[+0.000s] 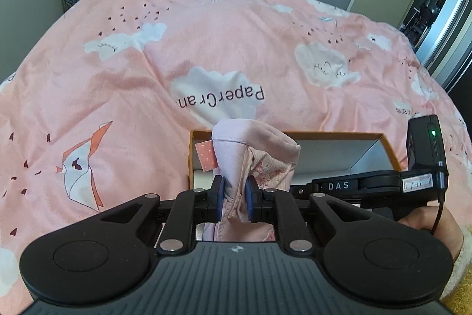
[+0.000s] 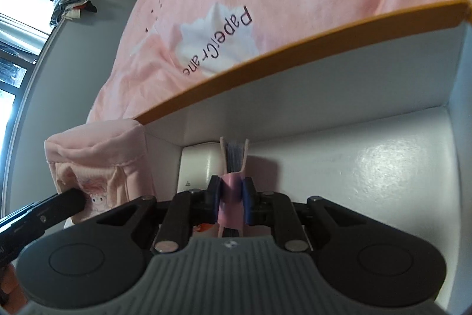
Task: Organize objects
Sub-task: 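Lower the pink card holder into the orange box and open the right gripper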
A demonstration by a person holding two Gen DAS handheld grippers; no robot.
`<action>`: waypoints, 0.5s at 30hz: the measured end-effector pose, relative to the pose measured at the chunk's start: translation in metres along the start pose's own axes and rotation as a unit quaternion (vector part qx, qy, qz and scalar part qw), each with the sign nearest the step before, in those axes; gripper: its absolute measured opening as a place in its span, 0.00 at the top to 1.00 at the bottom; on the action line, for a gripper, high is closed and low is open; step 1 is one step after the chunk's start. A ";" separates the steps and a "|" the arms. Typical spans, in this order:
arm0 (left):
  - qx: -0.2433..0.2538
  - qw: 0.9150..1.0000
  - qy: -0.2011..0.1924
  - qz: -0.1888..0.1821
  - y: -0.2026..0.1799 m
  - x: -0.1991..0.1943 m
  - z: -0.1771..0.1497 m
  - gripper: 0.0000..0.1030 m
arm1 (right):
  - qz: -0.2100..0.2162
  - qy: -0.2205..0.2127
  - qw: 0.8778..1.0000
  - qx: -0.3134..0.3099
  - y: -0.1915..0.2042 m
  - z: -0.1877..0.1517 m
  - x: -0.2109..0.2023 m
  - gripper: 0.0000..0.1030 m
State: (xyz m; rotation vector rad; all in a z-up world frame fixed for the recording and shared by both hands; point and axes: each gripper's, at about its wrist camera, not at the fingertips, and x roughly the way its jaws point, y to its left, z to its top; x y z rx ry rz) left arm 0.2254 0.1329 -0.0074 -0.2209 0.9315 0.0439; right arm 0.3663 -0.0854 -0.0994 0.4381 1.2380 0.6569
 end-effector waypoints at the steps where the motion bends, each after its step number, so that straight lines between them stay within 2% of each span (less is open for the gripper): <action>1: 0.000 1.000 0.003 -0.001 0.001 0.003 0.000 0.84 | -0.001 0.003 1.000 0.000 -0.001 0.001 0.002 0.84; 3: -0.002 1.000 0.009 -0.005 0.002 0.008 -0.001 0.84 | -0.012 0.009 1.000 -0.001 -0.003 0.003 0.003 0.84; 7: -0.004 1.000 0.016 -0.015 0.002 0.017 0.001 0.84 | -0.068 0.018 0.997 -0.032 -0.003 0.003 0.009 0.84; 10: -0.010 1.000 0.020 -0.020 0.002 0.022 0.004 0.84 | -0.074 0.042 0.996 -0.023 -0.010 0.002 0.019 0.84; 15: -0.017 0.999 0.035 -0.033 -0.001 0.032 0.007 0.84 | -0.076 0.051 0.996 -0.024 -0.014 0.000 0.018 0.83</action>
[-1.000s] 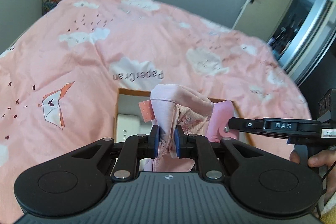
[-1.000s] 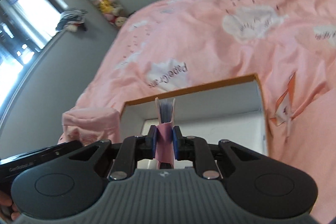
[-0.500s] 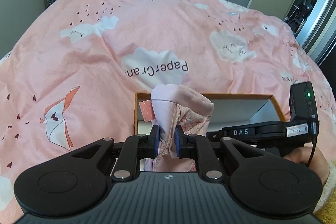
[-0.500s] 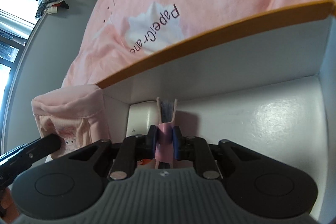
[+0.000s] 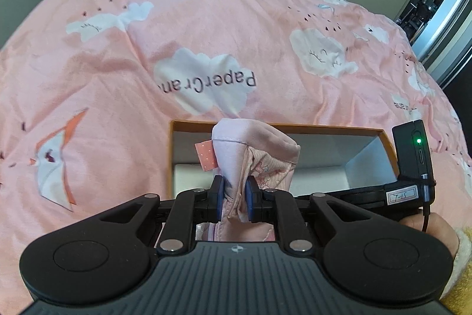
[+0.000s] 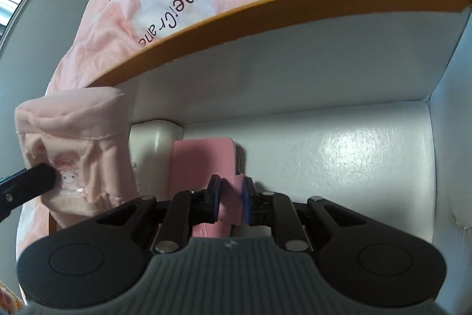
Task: Organize objects
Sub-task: 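Lower the pink card holder into the orange box and open the right gripper, then lower the pink pouch into the orange box and open the left gripper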
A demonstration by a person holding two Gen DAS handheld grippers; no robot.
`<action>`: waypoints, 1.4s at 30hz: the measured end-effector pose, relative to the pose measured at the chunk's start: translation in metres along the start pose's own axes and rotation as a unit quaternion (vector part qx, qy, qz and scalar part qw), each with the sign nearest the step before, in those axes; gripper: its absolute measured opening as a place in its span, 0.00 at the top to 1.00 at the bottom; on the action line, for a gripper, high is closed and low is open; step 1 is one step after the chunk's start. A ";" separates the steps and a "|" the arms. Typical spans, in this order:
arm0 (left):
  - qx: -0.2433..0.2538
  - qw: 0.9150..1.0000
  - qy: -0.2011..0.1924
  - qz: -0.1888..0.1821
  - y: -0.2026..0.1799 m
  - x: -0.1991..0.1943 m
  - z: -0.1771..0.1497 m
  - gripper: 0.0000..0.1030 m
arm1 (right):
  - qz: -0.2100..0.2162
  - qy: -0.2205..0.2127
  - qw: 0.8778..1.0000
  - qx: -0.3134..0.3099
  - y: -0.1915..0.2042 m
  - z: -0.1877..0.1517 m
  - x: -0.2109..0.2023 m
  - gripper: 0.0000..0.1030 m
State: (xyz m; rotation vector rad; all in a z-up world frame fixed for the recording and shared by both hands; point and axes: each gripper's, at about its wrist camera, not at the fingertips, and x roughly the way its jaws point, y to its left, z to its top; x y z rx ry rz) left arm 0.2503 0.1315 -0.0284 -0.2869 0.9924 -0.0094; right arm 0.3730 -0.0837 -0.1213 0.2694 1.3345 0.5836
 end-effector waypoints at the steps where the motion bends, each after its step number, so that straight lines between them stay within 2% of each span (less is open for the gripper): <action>1: -0.005 1.000 0.005 -0.009 -0.001 0.003 0.001 0.84 | -0.002 -0.002 1.000 -0.003 -0.001 0.000 -0.003 0.81; 5: -0.033 0.998 0.037 -0.048 -0.002 0.019 0.001 0.84 | -0.023 -0.053 0.998 -0.015 -0.003 -0.011 -0.035 0.81; 8: -0.063 0.994 0.068 -0.060 0.001 0.040 -0.002 0.84 | -0.060 -0.099 0.992 -0.043 0.001 -0.020 -0.058 0.73; 10: -0.092 0.990 0.080 -0.064 0.006 0.052 -0.005 0.84 | -0.076 -0.115 0.989 -0.058 0.002 -0.024 -0.067 0.73; 12: -0.120 0.988 0.084 -0.058 0.011 0.061 -0.008 0.84 | -0.071 -0.121 0.988 -0.058 0.001 -0.026 -0.069 0.72; 14: -0.134 0.986 0.086 -0.045 0.015 0.068 -0.009 0.83 | -0.047 -0.116 0.991 -0.048 -0.003 -0.024 -0.069 0.72; 17: -0.138 0.987 0.083 -0.029 0.016 0.071 -0.009 0.82 | -0.016 -0.101 0.994 -0.038 -0.003 -0.023 -0.062 0.69; 19: -0.129 0.988 0.081 -0.022 0.015 0.070 -0.008 0.80 | -0.008 -0.091 0.995 -0.036 0.002 -0.021 -0.051 0.68; 24: -0.042 0.996 0.065 0.034 -0.003 0.069 -0.008 0.76 | 0.016 -0.077 0.997 -0.029 0.006 -0.020 -0.041 0.68; 28: 0.015 0.996 0.052 0.067 -0.014 0.069 -0.011 0.75 | 0.023 -0.072 0.997 -0.032 0.010 -0.018 -0.035 0.78; 31: 0.080 0.991 0.049 0.092 -0.026 0.074 -0.014 0.69 | 0.013 -0.069 0.997 -0.037 0.015 -0.017 -0.030 0.79; 37: 0.073 0.993 0.052 0.080 -0.024 0.077 -0.014 0.72 | 0.000 -0.069 0.996 -0.048 0.019 -0.016 -0.027 0.77; 42: 0.056 0.996 0.003 0.076 -0.024 0.042 -0.013 0.72 | -0.010 -0.103 0.992 -0.074 0.029 -0.026 -0.056 0.67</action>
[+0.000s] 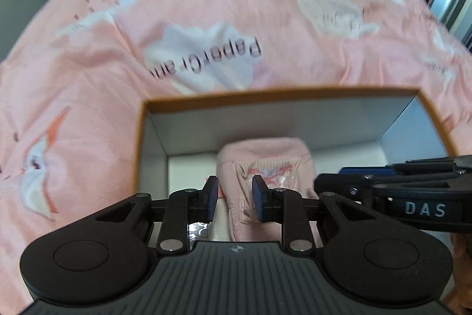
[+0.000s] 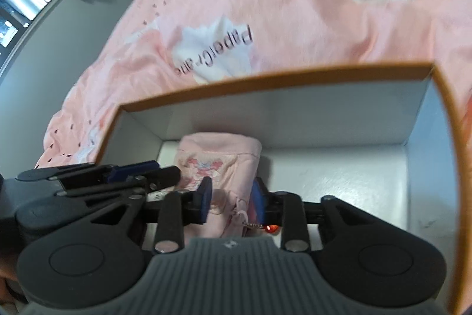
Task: Organize objects
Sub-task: 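Lower the pink pouch into the orange box and open the left gripper, then grasp the brown raccoon plush with the left gripper while the right gripper grasps the white plush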
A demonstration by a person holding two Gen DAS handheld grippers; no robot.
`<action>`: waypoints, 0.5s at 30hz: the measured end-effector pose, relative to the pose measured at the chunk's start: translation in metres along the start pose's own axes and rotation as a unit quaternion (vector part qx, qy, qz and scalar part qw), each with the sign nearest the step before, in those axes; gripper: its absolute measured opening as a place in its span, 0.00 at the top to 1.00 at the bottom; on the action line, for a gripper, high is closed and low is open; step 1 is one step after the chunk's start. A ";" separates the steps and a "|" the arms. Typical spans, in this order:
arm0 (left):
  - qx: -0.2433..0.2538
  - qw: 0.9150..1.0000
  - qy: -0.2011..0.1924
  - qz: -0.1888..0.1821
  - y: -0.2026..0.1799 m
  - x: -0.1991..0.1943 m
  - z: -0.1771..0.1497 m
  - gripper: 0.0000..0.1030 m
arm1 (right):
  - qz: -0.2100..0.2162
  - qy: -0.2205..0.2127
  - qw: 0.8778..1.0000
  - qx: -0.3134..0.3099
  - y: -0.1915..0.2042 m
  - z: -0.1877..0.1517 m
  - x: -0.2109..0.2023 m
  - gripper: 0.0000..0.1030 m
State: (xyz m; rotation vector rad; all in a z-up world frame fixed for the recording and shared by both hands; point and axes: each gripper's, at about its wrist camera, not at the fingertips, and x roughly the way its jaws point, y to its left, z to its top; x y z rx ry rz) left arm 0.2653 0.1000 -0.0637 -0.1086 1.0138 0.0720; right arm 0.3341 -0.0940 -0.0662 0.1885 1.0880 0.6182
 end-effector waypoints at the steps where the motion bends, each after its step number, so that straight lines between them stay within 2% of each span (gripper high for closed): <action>1: -0.003 1.000 -0.014 -0.004 0.000 -0.012 -0.002 0.72 | -0.002 -0.008 1.000 -0.009 0.003 -0.002 -0.008 0.67; 5: -0.014 0.996 -0.083 -0.038 -0.008 -0.070 -0.020 0.72 | -0.011 -0.053 0.998 -0.046 0.017 -0.019 -0.055 0.67; 7: -0.024 0.993 -0.101 -0.062 -0.013 -0.096 -0.035 0.72 | -0.015 -0.080 0.995 -0.061 0.023 -0.034 -0.083 0.67; 10: -0.046 0.990 -0.100 -0.091 -0.019 -0.124 -0.061 0.72 | -0.020 -0.111 0.991 -0.073 0.027 -0.061 -0.120 0.66; 15: -0.080 0.990 -0.055 -0.106 -0.026 -0.136 -0.104 0.72 | -0.042 -0.129 0.988 -0.077 0.026 -0.111 -0.164 0.64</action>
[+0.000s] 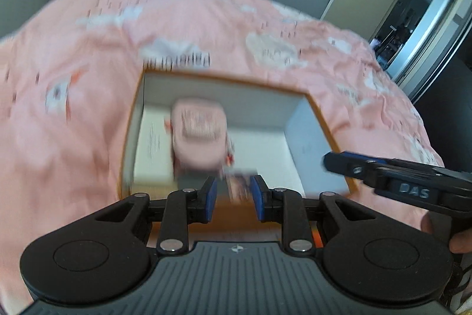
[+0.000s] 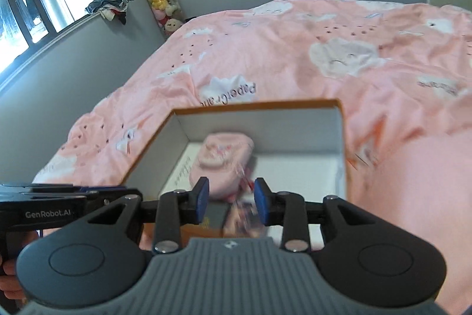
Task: Organize objects
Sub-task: 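Grasp the brown raccoon plush with the left gripper while the right gripper grasps the white plush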
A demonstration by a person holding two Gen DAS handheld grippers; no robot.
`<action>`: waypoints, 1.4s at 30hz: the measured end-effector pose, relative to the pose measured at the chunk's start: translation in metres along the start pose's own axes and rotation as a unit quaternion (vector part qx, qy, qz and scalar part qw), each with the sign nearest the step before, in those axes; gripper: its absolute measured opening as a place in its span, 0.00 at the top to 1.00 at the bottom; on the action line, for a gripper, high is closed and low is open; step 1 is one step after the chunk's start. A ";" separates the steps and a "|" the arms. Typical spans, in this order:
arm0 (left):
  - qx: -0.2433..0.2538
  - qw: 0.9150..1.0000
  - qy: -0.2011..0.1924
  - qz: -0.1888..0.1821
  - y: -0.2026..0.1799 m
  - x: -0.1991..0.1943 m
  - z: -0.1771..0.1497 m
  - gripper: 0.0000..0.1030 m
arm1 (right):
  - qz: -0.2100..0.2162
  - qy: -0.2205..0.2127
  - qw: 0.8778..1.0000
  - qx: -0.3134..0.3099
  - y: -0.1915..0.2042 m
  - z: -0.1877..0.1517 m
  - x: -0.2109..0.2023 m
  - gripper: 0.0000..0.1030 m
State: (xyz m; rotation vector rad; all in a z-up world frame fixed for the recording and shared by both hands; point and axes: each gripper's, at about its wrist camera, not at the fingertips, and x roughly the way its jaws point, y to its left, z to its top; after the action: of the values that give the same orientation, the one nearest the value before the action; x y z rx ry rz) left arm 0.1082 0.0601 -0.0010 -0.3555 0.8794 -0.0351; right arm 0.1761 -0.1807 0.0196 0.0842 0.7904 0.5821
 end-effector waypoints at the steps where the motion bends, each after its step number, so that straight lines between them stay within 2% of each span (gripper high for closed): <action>1: -0.007 1.000 0.009 -0.007 0.000 0.000 -0.008 0.72 | -0.007 0.001 1.000 -0.001 0.000 -0.008 -0.008 0.62; 5: -0.021 0.998 0.062 -0.012 0.000 0.013 -0.039 0.70 | -0.028 0.027 0.999 0.002 -0.008 -0.041 -0.022 0.59; 9: -0.037 0.993 0.108 -0.010 0.006 0.023 -0.059 0.64 | -0.065 0.069 0.995 -0.008 -0.014 -0.071 -0.020 0.59; 17: -0.114 0.982 0.148 -0.035 0.034 0.032 -0.083 0.52 | -0.107 0.111 0.983 -0.097 0.007 -0.101 -0.012 0.50; 22: -0.128 0.975 0.176 -0.051 0.036 0.041 -0.093 0.47 | -0.134 0.137 0.974 -0.120 0.007 -0.108 -0.003 0.48; 28: -0.141 0.967 0.205 -0.062 0.032 0.058 -0.101 0.44 | -0.122 0.146 0.978 -0.082 -0.008 -0.110 -0.002 0.46; 35: -0.171 0.947 0.258 -0.081 0.030 0.092 -0.112 0.40 | -0.110 0.155 0.980 -0.057 -0.016 -0.111 0.000 0.38; 38: -0.168 0.946 0.265 -0.081 0.027 0.099 -0.114 0.40 | -0.102 0.160 0.981 -0.046 -0.020 -0.111 0.004 0.35; 39: -0.167 0.946 0.265 -0.080 0.027 0.099 -0.115 0.42 | -0.096 0.163 0.981 -0.038 -0.022 -0.111 0.005 0.34; 40: -0.165 0.947 0.262 -0.083 0.026 0.099 -0.115 0.49 | -0.089 0.168 0.981 -0.030 -0.024 -0.112 0.007 0.32; 42: -0.159 0.949 0.260 -0.086 0.024 0.098 -0.114 0.52 | -0.076 0.176 0.981 -0.012 -0.029 -0.113 0.010 0.31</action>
State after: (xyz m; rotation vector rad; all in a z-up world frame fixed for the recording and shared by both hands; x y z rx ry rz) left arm 0.0813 0.0321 -0.1482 -0.7462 1.3799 -0.1547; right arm 0.1172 -0.2153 -0.0754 -0.1040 1.1219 0.4655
